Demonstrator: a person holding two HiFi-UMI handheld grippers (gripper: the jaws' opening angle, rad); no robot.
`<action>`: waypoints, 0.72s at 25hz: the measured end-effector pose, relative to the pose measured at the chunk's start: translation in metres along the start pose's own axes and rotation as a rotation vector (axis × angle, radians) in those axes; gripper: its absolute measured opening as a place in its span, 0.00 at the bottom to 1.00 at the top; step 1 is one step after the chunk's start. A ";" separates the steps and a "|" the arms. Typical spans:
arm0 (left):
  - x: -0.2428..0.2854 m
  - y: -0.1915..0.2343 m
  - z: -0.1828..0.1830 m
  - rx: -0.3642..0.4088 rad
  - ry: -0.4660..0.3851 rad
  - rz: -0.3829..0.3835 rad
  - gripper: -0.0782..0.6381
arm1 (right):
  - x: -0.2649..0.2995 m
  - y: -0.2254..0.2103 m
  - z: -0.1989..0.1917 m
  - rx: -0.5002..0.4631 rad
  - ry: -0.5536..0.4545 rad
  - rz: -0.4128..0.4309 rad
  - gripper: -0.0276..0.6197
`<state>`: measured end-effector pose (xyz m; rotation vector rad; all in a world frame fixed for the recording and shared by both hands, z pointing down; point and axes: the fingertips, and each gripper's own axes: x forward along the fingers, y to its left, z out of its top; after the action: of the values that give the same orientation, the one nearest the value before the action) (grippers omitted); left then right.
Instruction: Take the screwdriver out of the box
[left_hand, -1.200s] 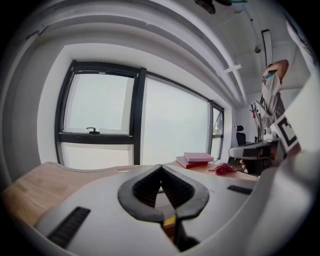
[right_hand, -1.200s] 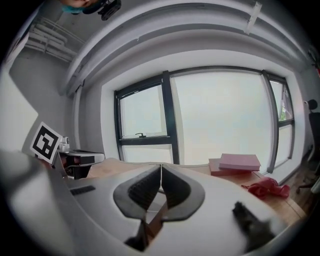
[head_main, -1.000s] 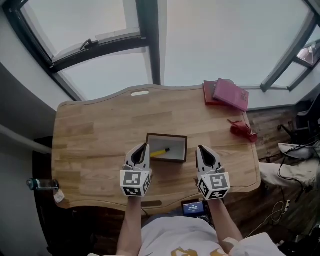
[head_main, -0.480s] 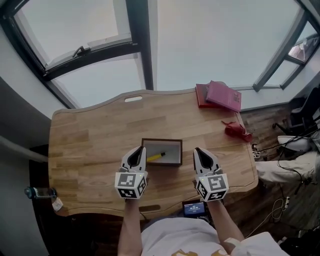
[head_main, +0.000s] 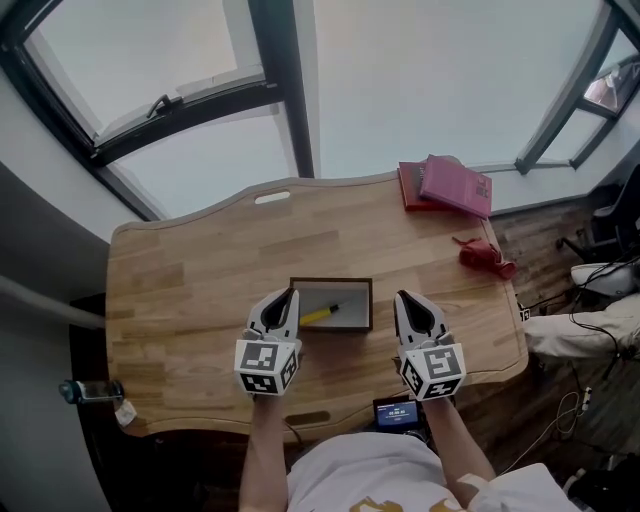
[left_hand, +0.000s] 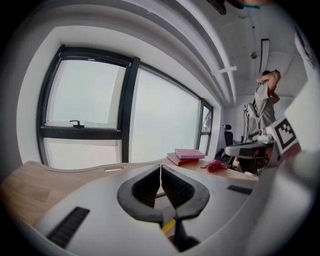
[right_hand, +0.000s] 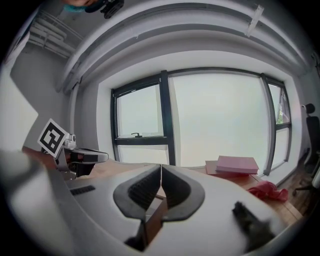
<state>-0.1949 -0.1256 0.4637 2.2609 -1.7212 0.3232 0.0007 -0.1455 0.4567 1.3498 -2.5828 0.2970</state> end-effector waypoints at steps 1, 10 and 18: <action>0.002 -0.003 -0.004 0.008 0.020 -0.014 0.13 | -0.001 -0.001 -0.002 0.002 0.005 -0.001 0.09; 0.033 -0.022 -0.039 0.122 0.220 -0.149 0.13 | 0.008 -0.011 -0.014 0.022 0.030 -0.012 0.09; 0.050 -0.025 -0.078 0.188 0.396 -0.226 0.13 | 0.020 -0.013 -0.031 0.040 0.072 0.000 0.09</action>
<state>-0.1585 -0.1370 0.5516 2.2918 -1.2699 0.8469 0.0034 -0.1597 0.4927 1.3272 -2.5310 0.3914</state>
